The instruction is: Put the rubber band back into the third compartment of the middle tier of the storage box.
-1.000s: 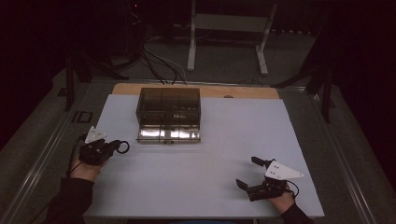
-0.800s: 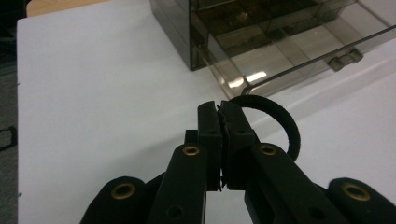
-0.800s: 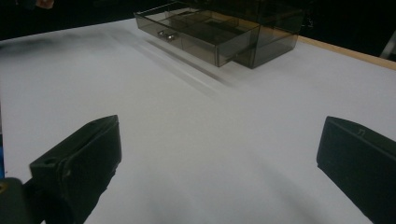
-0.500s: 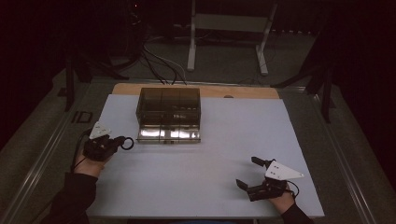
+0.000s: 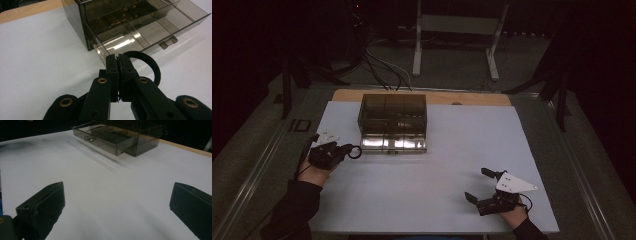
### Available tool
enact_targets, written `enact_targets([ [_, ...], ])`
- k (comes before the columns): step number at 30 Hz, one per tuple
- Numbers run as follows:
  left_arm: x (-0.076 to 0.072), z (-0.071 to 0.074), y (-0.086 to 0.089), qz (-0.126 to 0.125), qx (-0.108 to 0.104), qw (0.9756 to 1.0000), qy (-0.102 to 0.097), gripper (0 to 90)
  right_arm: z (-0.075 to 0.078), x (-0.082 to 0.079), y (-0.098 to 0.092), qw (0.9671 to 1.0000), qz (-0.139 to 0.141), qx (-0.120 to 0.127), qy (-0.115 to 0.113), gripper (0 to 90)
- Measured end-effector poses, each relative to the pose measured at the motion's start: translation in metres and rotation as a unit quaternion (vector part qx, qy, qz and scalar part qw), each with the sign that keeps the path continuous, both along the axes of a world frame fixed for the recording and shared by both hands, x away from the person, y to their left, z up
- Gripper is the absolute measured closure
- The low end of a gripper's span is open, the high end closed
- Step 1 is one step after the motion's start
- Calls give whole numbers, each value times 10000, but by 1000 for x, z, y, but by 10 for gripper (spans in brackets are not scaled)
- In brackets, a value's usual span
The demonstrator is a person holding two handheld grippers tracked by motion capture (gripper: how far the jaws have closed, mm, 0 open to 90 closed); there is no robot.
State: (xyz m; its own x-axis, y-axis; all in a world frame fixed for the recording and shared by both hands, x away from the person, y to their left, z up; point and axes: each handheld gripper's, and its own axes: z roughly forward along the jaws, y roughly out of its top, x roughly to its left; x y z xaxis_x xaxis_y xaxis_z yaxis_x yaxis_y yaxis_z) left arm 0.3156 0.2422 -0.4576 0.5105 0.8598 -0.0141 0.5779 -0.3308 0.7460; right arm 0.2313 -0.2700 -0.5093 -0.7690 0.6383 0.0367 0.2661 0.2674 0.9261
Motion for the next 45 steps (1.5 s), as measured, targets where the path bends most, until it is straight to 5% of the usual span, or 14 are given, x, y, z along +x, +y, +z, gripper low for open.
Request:
enact_targets([
  [11, 5, 11, -8, -196, -211, 9996, -13, 899, 0, 0, 0, 10000, 9, -7, 5, 0],
  [45, 24, 23, -47, -673, -190, 9975, -71, 899, 0, 0, 0, 10000, 36, -11, 11, 0],
])
